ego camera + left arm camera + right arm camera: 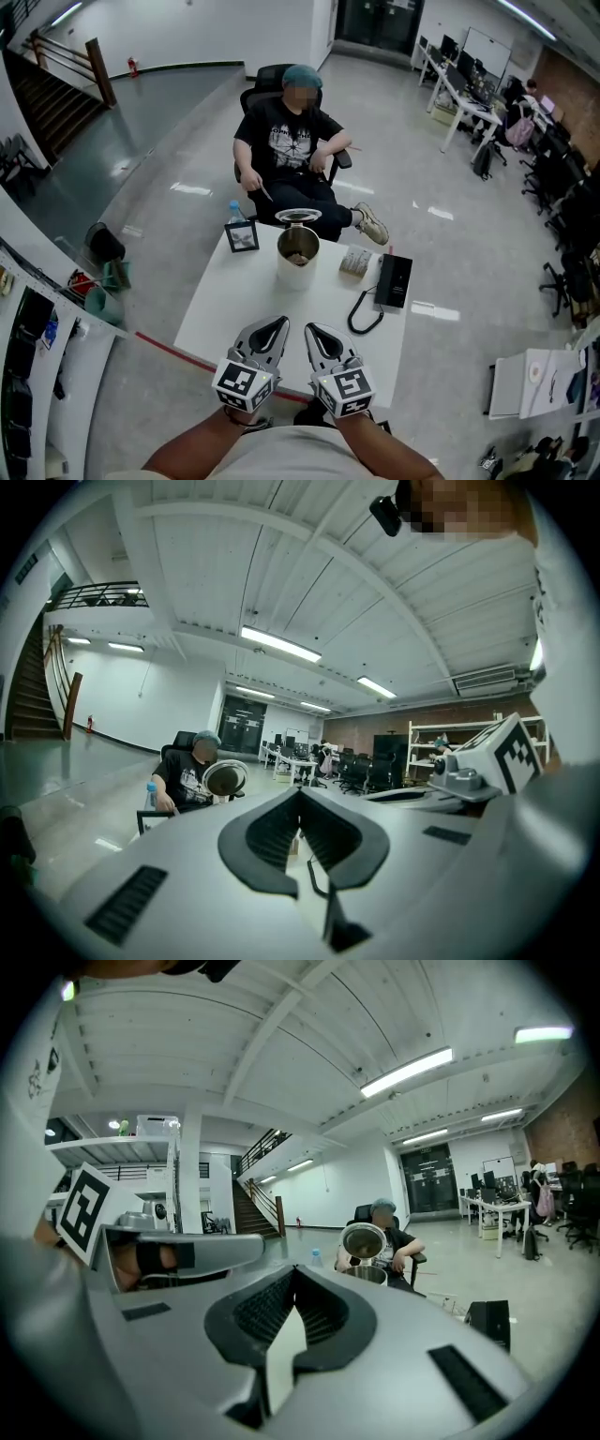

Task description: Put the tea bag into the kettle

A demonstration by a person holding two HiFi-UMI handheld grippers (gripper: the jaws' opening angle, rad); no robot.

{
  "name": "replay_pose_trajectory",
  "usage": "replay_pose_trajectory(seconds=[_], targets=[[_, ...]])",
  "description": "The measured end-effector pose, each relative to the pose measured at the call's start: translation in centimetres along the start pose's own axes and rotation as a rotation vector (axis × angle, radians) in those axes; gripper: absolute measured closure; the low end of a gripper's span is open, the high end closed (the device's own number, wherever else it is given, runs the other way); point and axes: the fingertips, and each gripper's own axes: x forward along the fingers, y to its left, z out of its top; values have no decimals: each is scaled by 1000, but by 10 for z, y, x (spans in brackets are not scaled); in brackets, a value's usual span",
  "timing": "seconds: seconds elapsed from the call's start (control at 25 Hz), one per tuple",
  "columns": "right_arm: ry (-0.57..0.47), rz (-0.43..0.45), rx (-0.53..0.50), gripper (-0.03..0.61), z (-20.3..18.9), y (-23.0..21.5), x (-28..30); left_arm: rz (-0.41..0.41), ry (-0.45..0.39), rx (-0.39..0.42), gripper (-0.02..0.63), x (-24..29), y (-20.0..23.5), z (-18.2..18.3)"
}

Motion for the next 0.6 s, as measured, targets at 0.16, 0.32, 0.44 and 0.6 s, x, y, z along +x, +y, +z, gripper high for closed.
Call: replay_pose_trajectory(seconds=[0.16, 0.32, 0.44, 0.6], targets=[[-28, -30, -18, 566, 6, 35, -13, -44, 2, 11, 605, -36, -6, 2], [-55, -62, -36, 566, 12, 67, -28, -86, -12, 14, 604, -70, -12, 7], [-72, -76, -49, 566, 16, 93, -42, -115, -30, 20, 604, -94, -22, 13], [-77, -95, -57, 566, 13, 126, -62, -147, -36, 12, 604, -126, -34, 11]])
